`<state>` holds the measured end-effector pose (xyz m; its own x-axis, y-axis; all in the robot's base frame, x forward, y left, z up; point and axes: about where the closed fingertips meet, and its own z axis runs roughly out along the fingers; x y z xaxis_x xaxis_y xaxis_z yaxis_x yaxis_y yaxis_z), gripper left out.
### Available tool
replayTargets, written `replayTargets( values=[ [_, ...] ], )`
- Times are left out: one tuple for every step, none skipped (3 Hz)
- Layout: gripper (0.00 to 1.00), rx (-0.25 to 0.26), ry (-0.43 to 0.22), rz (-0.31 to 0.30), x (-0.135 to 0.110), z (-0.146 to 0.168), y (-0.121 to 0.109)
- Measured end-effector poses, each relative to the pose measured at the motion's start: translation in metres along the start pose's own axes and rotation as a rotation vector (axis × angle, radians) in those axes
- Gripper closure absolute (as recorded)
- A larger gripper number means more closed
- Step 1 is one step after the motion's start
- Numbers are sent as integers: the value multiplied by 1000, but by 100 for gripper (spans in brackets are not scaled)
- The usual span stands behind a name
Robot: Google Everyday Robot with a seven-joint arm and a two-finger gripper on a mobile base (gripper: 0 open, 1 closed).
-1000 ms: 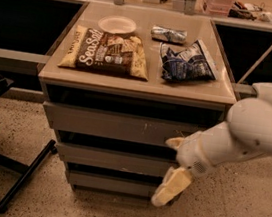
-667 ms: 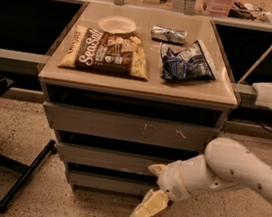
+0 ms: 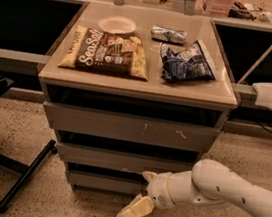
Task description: Open bottom drawer
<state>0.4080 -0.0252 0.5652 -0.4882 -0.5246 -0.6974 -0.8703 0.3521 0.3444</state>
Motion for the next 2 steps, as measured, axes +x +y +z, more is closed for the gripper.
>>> replayTargets(
  values=[
    [0, -2, -1, 2, 1, 4, 1],
    [0, 37, -14, 8, 2, 23, -9]
  ],
)
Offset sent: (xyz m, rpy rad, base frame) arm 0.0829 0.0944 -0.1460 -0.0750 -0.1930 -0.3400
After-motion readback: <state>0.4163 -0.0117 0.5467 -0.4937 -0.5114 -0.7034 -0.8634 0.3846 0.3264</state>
